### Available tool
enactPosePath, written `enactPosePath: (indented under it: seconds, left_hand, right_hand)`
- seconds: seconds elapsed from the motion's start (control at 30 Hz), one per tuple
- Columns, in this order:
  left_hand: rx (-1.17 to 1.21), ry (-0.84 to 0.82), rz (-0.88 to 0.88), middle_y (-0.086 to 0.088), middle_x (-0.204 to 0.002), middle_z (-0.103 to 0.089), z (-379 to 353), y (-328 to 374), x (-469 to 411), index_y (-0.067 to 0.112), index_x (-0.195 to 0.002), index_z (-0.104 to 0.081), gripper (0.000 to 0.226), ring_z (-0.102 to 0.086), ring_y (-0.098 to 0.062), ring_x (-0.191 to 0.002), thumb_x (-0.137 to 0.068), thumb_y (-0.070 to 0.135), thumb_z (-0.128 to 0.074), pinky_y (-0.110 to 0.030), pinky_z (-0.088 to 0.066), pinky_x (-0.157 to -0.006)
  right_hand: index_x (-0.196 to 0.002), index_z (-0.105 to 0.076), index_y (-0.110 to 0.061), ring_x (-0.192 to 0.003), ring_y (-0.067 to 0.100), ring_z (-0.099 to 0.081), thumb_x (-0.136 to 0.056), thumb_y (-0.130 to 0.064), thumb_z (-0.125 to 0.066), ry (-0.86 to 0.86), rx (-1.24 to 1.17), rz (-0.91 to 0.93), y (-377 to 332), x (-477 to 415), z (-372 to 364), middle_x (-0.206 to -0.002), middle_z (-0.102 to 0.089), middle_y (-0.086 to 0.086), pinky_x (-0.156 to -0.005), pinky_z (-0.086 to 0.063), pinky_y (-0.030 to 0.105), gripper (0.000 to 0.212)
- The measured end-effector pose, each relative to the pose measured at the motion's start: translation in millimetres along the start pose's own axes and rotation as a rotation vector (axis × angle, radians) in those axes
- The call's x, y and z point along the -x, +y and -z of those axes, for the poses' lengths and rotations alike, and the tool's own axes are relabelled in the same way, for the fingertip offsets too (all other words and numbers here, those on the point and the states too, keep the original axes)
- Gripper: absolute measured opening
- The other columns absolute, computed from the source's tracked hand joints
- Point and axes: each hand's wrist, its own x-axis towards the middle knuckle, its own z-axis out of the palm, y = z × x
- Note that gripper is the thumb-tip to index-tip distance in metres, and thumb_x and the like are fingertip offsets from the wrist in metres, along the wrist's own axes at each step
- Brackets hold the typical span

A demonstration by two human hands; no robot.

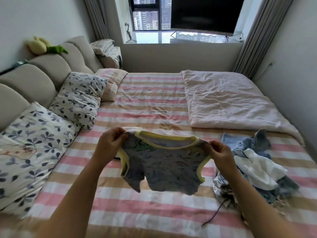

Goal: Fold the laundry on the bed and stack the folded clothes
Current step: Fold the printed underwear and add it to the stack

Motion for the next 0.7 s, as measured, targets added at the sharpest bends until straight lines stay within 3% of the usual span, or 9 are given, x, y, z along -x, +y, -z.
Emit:
enactPosePath:
  seconds: [0.1, 0.2, 0.37, 0.5, 0.63, 0.7]
  left_hand:
    - [-0.072, 0.000, -0.012, 0.005, -0.064, -0.058, 5.9, -14.0, 18.6, 0.021, -0.073, -0.054, 0.022, -0.055, 0.002, -0.056, -0.088, 0.007, -0.058, -0.010, -0.038, -0.051]
    - [-0.038, -0.005, 0.005, 0.005, -0.062, -0.060, 13.2, -13.2, 28.5, 0.025, -0.071, -0.052, 0.025, -0.054, 0.005, -0.053, -0.089, 0.008, -0.058, -0.011, -0.038, -0.049]
    - [0.192, -0.159, 0.095, 0.000, -0.059, -0.065, 30.9, 1.0, 23.8, 0.020, -0.070, -0.060, 0.019, -0.060, -0.012, -0.056, -0.086, 0.011, -0.060, -0.028, -0.050, -0.053]
    - [0.253, -0.322, 0.196, -0.001, -0.060, -0.065, 26.7, -8.2, 11.8, 0.017, -0.070, -0.062, 0.012, -0.060, -0.014, -0.055, -0.082, 0.017, -0.061, -0.025, -0.051, -0.050]
    - [0.069, -0.329, 0.227, -0.004, -0.063, -0.062, -14.4, -51.8, -0.5, 0.011, -0.074, -0.060, 0.013, -0.054, -0.013, -0.055, -0.087, 0.012, -0.062, -0.023, -0.044, -0.049]
    - [0.002, -0.331, 0.239, -0.002, -0.066, -0.060, -42.2, -81.1, -2.7, 0.008, -0.079, -0.061, 0.008, -0.052, -0.012, -0.059, -0.087, 0.009, -0.061, -0.020, -0.042, -0.054]
  right_hand:
    - [-0.073, -0.066, -0.014, -0.059, 0.004, -0.053, -0.087, -0.008, -0.058, -0.046, 0.094, 0.036, -18.3, 13.9, -2.3, -0.064, -0.060, 0.002, -0.055, -0.044, 0.018, 0.017]
    - [-0.073, -0.066, -0.019, -0.057, -0.001, -0.054, -0.087, -0.015, -0.058, -0.031, 0.104, 0.074, -39.4, 29.7, -4.7, -0.060, -0.062, -0.008, -0.054, -0.045, 0.012, 0.017]
    - [-0.066, -0.069, -0.025, -0.056, 0.006, -0.059, -0.075, -0.037, -0.057, -0.077, -0.003, -0.040, -65.2, 39.9, -1.8, -0.060, -0.065, -0.005, -0.051, -0.050, 0.017, 0.019]
    - [-0.066, -0.068, -0.017, -0.055, 0.014, -0.061, -0.073, -0.035, -0.060, -0.126, -0.021, -0.204, -50.3, 34.5, 6.2, -0.061, -0.066, 0.004, -0.050, -0.053, 0.022, 0.020]
    - [-0.076, -0.064, -0.005, -0.064, 0.022, -0.059, -0.086, -0.023, -0.059, -0.139, 0.177, -0.281, 4.9, 20.5, 1.4, -0.070, -0.063, 0.012, -0.063, -0.049, 0.035, 0.021]
    - [-0.073, -0.063, -0.006, -0.062, 0.017, -0.055, -0.090, -0.016, -0.057, -0.143, 0.263, -0.302, 40.3, 12.8, -5.3, -0.067, -0.061, 0.009, -0.062, -0.046, 0.026, 0.021]
